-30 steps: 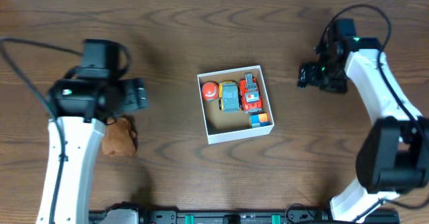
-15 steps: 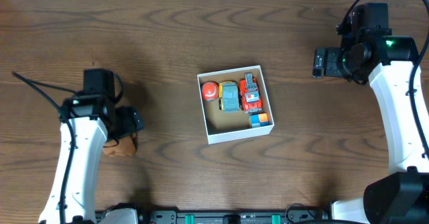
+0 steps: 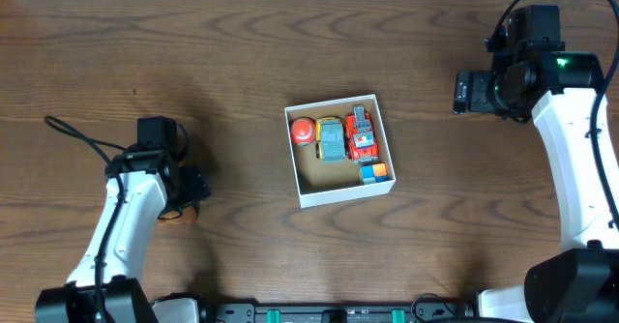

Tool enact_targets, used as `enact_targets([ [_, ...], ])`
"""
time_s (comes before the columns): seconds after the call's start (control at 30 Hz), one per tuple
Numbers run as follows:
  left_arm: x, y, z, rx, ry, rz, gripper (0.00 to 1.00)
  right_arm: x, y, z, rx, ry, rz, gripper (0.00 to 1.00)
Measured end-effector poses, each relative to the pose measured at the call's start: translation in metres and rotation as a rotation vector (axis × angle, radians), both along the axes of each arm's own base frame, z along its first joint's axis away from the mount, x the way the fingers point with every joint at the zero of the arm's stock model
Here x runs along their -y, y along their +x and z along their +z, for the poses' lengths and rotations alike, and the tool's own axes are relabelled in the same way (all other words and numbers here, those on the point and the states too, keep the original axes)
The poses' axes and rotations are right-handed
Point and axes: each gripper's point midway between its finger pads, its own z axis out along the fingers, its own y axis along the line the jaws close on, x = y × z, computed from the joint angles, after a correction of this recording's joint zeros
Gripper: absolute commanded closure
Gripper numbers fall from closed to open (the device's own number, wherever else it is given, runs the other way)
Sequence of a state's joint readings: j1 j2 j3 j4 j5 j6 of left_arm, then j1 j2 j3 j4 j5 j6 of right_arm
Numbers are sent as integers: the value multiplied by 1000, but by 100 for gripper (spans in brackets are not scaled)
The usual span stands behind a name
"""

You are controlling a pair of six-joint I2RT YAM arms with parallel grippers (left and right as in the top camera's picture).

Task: Pack container
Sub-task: 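Move the left gripper to the brown plush hamster and grasp it, then carry the hamster into the box's front-left area and open the left gripper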

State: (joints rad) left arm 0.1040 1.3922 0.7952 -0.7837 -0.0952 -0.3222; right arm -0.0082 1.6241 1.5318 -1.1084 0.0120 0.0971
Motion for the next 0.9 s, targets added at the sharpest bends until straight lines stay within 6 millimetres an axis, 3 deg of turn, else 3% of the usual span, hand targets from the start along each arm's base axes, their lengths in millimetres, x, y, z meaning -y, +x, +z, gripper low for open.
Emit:
enact_targets([
  [0.1, -2, -1, 0, -4, 11, 5, 55, 0, -1, 0, -3, 0, 0, 11],
  [0.33, -3, 1, 0, 2, 13, 3, 81, 0, -2, -1, -7, 0, 0, 12],
  [0.4, -2, 2, 0, 4, 12, 5, 93, 0, -2, -1, -7, 0, 0, 12],
  [0.5, -1, 7, 8, 13, 6, -4, 94, 0, -2, -1, -8, 0, 0, 12],
  [0.57, 3, 18, 22, 39, -8, -22, 95, 0, -2, -1, -8, 0, 0, 12],
  [0.7, 26, 60, 75, 184, -40, -141, 94, 0, -2, -1, -9, 0, 0, 13],
  [0.77, 51, 80, 109, 277, -59, -275, 94, 0, -2, -1, -9, 0, 0, 13],
  [0.9, 114, 93, 152, 399, -81, -587, 95, 0, -2, -1, -9, 0, 0, 13],
])
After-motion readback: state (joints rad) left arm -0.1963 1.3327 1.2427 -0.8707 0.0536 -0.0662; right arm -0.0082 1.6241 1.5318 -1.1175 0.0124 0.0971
